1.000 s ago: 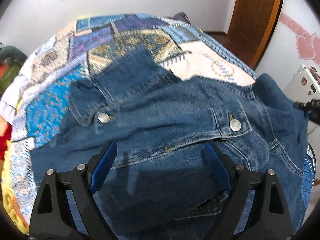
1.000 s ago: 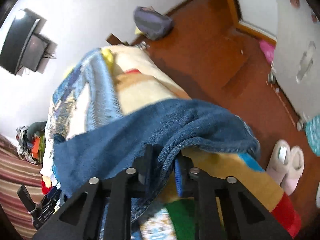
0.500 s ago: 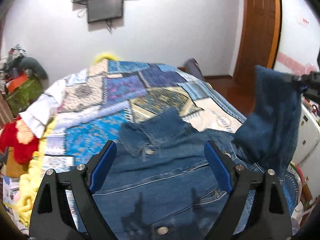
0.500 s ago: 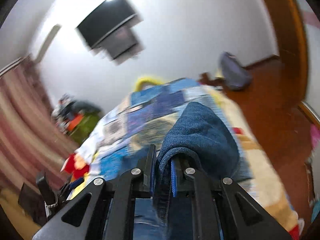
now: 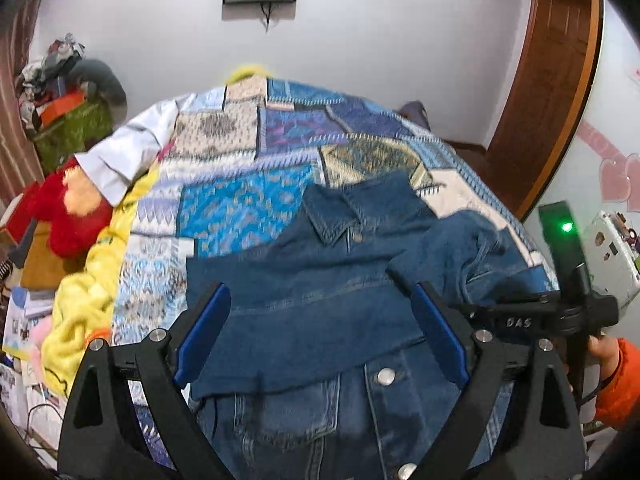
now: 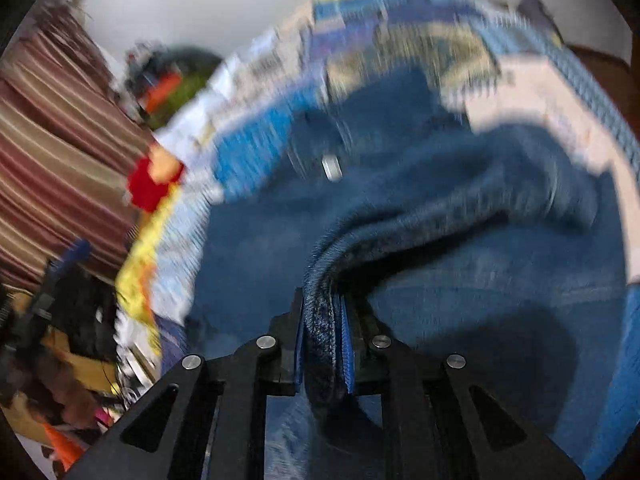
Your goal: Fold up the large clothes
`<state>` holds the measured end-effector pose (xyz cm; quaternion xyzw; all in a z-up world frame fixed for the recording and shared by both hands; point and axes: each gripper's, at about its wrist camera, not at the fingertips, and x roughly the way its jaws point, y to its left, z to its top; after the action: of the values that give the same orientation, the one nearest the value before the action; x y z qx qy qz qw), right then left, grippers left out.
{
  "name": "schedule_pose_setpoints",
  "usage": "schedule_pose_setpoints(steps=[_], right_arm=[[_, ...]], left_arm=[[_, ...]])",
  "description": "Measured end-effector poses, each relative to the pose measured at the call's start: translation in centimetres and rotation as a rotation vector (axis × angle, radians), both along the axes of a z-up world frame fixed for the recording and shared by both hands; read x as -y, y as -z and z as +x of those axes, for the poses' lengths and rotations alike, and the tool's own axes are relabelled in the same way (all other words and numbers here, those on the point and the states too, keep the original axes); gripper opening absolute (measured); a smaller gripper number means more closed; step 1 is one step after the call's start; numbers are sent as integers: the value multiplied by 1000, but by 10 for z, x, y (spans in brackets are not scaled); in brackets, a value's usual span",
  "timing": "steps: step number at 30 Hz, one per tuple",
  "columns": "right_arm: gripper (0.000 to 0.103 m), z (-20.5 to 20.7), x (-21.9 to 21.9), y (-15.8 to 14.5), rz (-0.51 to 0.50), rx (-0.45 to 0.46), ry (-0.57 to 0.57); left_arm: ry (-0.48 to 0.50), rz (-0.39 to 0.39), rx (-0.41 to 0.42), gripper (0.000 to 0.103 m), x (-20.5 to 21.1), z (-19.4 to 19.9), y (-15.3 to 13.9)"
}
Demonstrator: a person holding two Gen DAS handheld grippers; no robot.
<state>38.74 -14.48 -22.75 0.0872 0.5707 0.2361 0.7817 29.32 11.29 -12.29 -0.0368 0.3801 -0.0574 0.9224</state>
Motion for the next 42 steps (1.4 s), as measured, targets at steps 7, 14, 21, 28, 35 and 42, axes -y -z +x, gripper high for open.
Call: schedule_pose_setpoints(steps=[7, 14, 21, 28, 35, 42], right_arm=[[11, -7, 23, -17, -9, -10, -65], [11, -31, 56, -56, -122, 148, -121], [11, -31, 138, -73, -187, 243, 51], [11, -20, 203, -59, -142, 187, 209], [11, -16, 206, -35, -114, 136, 210], [11, -7, 186, -37, -124, 161, 165]], left_arm=[[59, 35, -25, 92, 30, 7, -1], [195, 62, -38, 92, 94, 38, -12], [337, 190, -108, 92, 175, 84, 17], [362, 300, -255, 62, 224, 126, 77], [298, 334, -217, 15, 226, 140, 80], [220, 203, -16, 14, 167, 121, -4]])
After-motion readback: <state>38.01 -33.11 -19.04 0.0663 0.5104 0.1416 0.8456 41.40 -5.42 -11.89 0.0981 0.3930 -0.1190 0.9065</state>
